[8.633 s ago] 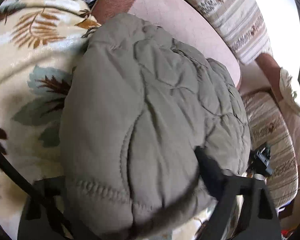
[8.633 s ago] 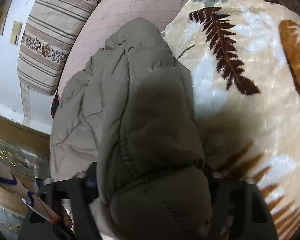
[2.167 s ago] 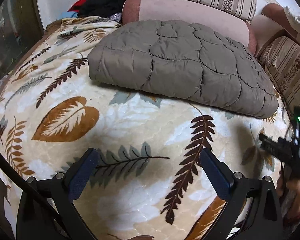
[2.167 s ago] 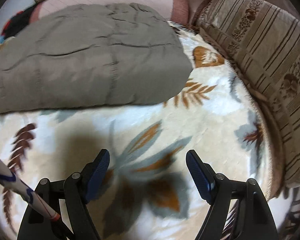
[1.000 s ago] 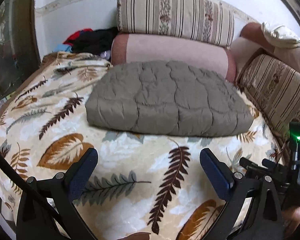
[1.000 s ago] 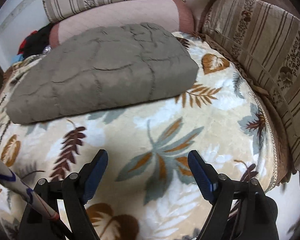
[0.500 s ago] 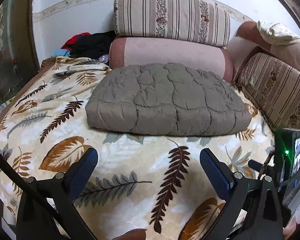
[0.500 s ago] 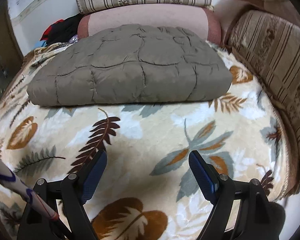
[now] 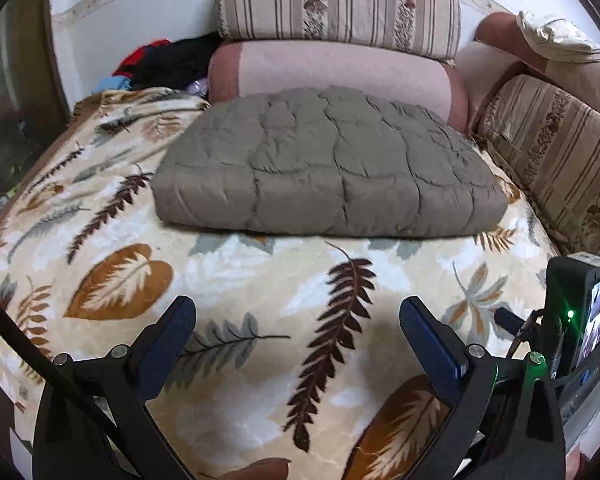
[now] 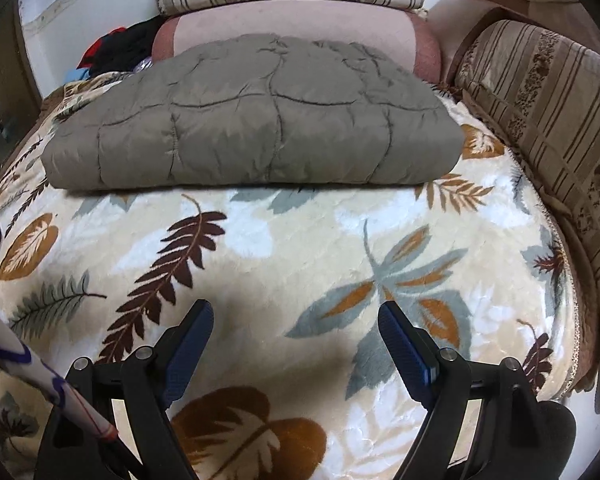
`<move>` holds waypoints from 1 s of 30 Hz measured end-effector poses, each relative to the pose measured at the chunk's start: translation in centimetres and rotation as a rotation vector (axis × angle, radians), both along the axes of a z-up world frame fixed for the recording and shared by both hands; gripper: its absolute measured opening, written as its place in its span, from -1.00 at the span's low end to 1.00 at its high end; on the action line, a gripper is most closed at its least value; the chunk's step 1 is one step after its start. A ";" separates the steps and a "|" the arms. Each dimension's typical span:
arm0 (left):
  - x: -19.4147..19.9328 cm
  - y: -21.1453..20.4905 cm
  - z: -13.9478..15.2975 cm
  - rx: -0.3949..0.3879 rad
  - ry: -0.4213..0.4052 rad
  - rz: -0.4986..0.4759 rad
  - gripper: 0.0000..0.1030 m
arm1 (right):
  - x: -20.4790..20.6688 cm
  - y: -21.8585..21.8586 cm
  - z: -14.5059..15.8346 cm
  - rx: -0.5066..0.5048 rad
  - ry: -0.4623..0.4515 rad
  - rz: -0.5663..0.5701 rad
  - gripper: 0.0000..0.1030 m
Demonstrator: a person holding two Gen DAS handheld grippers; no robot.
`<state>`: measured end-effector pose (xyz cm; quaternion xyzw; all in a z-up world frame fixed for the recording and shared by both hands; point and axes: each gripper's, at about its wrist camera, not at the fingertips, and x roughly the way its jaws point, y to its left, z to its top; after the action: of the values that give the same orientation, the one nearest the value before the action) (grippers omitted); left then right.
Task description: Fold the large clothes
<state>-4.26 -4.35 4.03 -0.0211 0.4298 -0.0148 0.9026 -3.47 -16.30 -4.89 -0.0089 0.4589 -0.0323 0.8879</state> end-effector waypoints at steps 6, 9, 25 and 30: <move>0.2 0.3 -1.5 0.000 0.042 -0.002 0.97 | 0.4 0.7 -0.6 -0.024 0.044 -0.001 0.70; 0.3 0.9 -1.9 0.017 0.050 0.006 0.97 | 0.6 1.6 -0.8 -0.055 0.048 0.022 0.70; 0.6 1.7 -3.0 0.028 0.065 0.032 0.97 | 0.2 3.7 -1.2 -0.124 0.030 0.079 0.70; 0.5 1.4 -3.3 0.033 0.074 0.030 0.97 | 0.1 3.4 -1.3 -0.123 0.033 0.071 0.70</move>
<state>-3.75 -2.91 0.75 -0.0133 0.4628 0.0065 0.8863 -3.33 -12.87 -6.17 -0.0803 0.4699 -0.0288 0.8786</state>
